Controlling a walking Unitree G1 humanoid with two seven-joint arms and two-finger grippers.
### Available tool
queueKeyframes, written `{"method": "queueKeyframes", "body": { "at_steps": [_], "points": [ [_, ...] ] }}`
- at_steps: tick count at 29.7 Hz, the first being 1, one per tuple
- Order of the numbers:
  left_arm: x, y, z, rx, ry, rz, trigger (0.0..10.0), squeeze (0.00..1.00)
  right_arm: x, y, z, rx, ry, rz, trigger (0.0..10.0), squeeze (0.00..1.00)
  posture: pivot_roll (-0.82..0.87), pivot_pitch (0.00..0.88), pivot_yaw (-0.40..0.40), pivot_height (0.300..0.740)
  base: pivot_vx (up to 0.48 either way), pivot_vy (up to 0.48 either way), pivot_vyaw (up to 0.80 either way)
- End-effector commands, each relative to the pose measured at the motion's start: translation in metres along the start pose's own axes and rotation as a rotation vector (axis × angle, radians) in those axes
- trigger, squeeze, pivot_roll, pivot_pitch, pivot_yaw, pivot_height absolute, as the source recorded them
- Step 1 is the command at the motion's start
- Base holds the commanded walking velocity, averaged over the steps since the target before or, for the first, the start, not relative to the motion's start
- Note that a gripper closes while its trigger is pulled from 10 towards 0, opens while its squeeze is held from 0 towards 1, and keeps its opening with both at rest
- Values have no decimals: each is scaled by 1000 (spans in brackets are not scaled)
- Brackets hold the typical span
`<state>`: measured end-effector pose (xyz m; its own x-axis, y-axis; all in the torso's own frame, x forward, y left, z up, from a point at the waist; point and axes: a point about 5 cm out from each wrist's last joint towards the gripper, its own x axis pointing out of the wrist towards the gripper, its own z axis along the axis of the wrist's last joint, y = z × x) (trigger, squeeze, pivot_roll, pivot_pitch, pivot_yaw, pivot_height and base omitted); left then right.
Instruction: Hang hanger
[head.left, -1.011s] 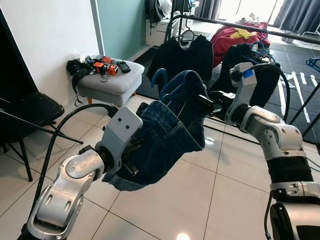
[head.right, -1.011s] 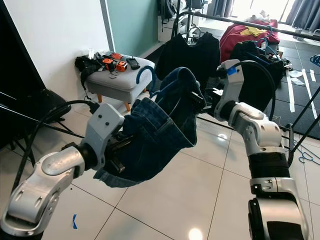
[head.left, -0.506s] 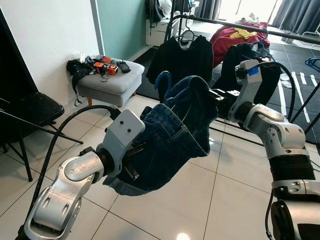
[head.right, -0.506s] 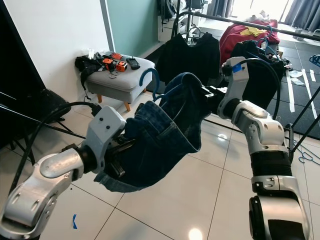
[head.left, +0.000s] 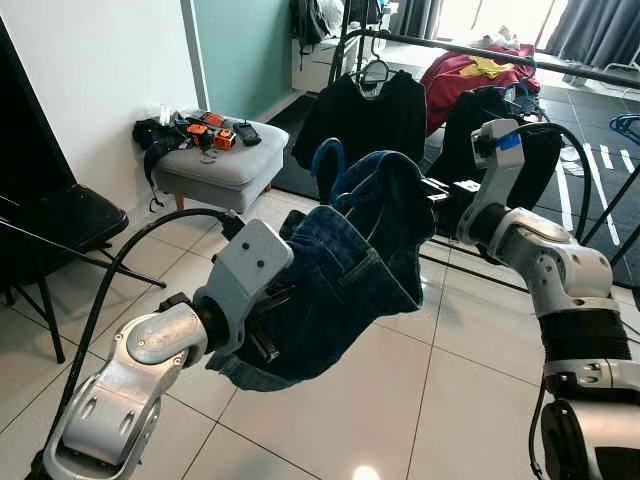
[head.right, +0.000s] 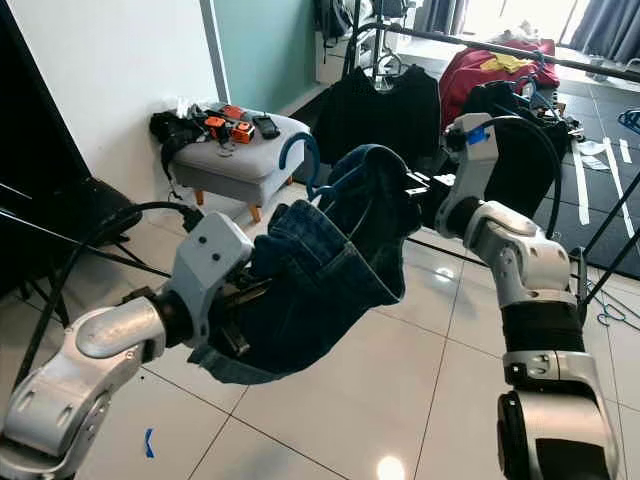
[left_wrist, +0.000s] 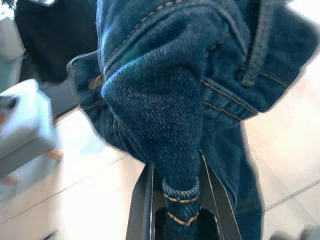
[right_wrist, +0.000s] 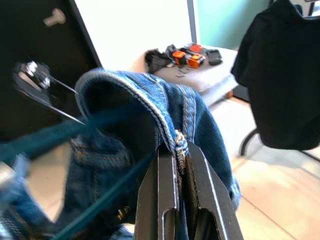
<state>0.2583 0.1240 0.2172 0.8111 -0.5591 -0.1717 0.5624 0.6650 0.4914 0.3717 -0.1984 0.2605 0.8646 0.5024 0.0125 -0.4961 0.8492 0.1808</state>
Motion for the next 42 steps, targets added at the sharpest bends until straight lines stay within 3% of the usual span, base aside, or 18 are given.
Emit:
{"method": "queueKeyframes", "body": {
  "at_steps": [1,2,5,7,8,10,12,15,17,18,24,29,30,31,33,35,37,42],
  "points": [
    [2,1,-9,64,58,29,10000,0,2,8,16,9,-52,41,0,0,-59,54,-56,740,0,0,0],
    [3,2,-15,92,100,44,10000,0,3,10,18,15,-61,53,0,0,-59,54,-56,740,0,0,0],
    [6,3,-19,70,128,73,10000,0,5,17,19,24,-66,76,0,0,-64,54,-56,740,0,0,0],
    [15,9,-19,-8,153,157,10000,0,14,42,4,38,-24,164,0,0,-69,53,-56,740,0,0,0],
    [15,9,-19,-8,153,157,10000,0,14,42,4,38,-24,164,0,0,-69,53,-56,740,0,0,0],
    [20,14,-20,-53,172,211,10000,0,19,66,-11,50,14,238,0,0,-70,54,-53,740,0,0,0],
    [20,14,-20,-53,172,211,10000,0,19,66,-11,50,14,238,0,0,-70,54,-53,740,0,0,0],
    [18,22,-22,-40,207,267,10000,0,21,85,-27,59,68,299,0,0,-64,57,-53,740,0,0,0],
    [18,22,-22,-40,207,267,10000,0,21,85,-27,59,68,299,0,0,-64,57,-53,740,0,0,0],
    [11,35,-26,-23,250,347,10000,0,22,98,-47,69,154,330,0,0,-59,60,-55,740,0,0,0],
    [10,41,-26,-54,261,404,10000,0,20,105,-62,89,226,319,0,0,-58,61,-54,740,0,0,0],
    [12,39,-22,-111,231,408,10000,0,19,102,-69,73,259,291,0,0,-58,60,-53,740,0,0,0],
    [11,40,-21,-120,216,409,10000,0,18,92,-71,44,275,245,0,0,-58,59,-53,740,0,0,0],
    [11,40,-21,-120,216,409,10000,0,18,92,-71,44,275,245,0,0,-58,59,-53,740,0,0,0],
    [8,43,-17,-108,169,375,10000,0,14,60,-68,-16,288,105,0,0,-56,58,-53,740,0,0,0],
    [8,43,-17,-108,169,375,10000,0,14,60,-68,-16,288,105,0,0,-56,58,-53,740,0,0,0],
    [4,40,-17,-62,148,307,10000,0,9,36,-58,-48,272,8,0,0,-60,55,-50,740,0,0,0],
    [1,38,-21,-42,166,280,10000,0,6,30,-52,-58,262,-8,0,0,-61,53,-50,740,0,0,0]
  ]
}}
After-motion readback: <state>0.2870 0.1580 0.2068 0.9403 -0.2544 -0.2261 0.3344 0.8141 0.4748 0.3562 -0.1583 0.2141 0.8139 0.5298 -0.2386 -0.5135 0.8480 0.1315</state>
